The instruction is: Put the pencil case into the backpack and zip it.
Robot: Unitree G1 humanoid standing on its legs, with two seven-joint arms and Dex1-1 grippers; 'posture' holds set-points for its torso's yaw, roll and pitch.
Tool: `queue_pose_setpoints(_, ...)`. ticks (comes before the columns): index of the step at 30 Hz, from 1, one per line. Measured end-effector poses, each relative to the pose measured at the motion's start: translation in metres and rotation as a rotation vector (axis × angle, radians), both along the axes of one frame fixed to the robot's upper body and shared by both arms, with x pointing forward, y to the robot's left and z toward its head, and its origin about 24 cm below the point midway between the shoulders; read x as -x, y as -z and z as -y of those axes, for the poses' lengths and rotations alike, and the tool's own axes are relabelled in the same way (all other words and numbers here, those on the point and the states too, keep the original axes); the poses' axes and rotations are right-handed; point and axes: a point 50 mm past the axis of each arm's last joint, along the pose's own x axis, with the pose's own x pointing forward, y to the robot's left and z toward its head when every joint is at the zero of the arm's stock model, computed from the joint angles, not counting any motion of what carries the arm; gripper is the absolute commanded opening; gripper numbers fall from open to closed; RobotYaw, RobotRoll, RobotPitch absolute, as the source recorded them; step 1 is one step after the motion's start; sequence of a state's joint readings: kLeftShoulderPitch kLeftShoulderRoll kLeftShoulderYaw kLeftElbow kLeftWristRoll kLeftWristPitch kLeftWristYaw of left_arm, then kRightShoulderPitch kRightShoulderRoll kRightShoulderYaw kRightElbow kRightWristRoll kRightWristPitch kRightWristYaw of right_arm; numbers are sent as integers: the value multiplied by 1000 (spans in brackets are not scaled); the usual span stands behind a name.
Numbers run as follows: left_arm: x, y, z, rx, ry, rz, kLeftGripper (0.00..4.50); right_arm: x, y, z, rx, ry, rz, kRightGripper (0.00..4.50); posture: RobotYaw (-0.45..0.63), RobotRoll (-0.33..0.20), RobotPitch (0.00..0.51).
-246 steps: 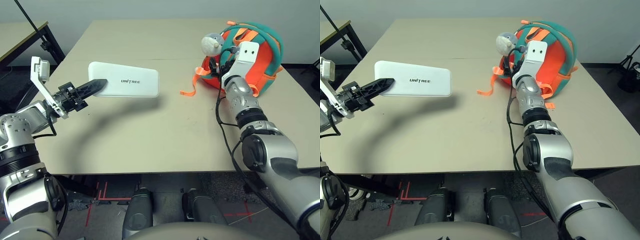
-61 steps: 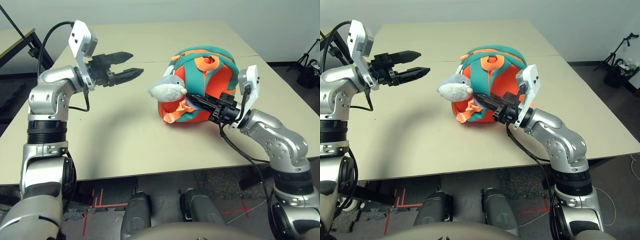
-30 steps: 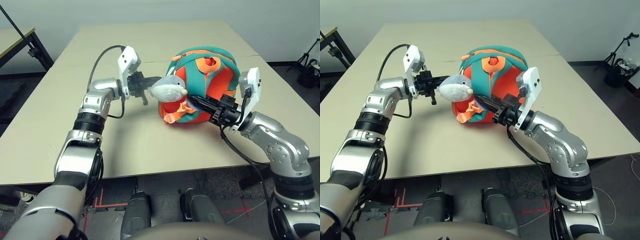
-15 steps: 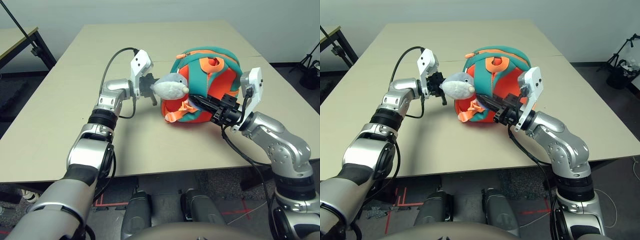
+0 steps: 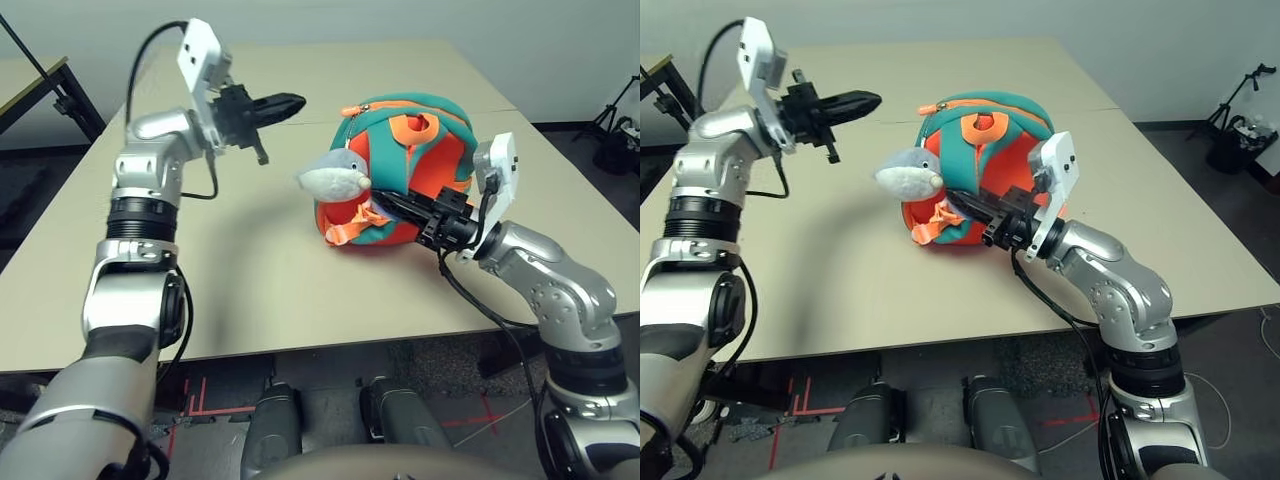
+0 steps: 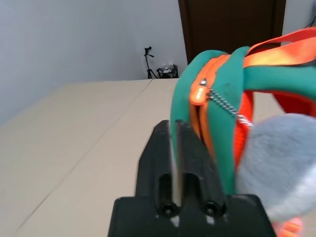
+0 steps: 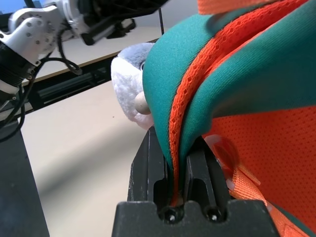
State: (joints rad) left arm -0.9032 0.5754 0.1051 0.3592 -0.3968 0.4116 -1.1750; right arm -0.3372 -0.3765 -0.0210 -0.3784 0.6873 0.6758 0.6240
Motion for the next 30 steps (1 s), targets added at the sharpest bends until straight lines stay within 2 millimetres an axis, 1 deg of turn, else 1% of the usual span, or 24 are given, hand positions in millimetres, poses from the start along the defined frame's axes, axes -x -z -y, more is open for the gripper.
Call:
queue_pose_setpoints(3,20,-7,-3,-18,60,-37,2069,-3,2,-1,-3,-8,-6,103,-99,0,3)
queue_pose_setpoints(5,30,-11,-2,-37,94,-46,2957,-4,2,-1,-5,-11,-5,103,-89,0,3)
queue_pose_setpoints(9,42,-10,4,-63,139,-64,4477,-6,3,-1,-4,-18,-6,103,-88,0,2)
queue_pose_setpoints(13,47,-1,10,-96,164,-95,4500,-7,3,-1,0,-21,-2,103,-92,0,3)
queue_pose_setpoints(18,46,11,17,-130,186,-130,4500,-8,3,-1,5,-24,2,103,-97,0,1)
queue_pose_setpoints(22,43,17,26,-128,213,-130,4500,-8,3,-2,7,-25,4,103,-103,0,0)
queue_pose_setpoints(30,23,33,52,-144,243,-138,4500,-8,4,-3,4,-25,6,103,-124,0,0)
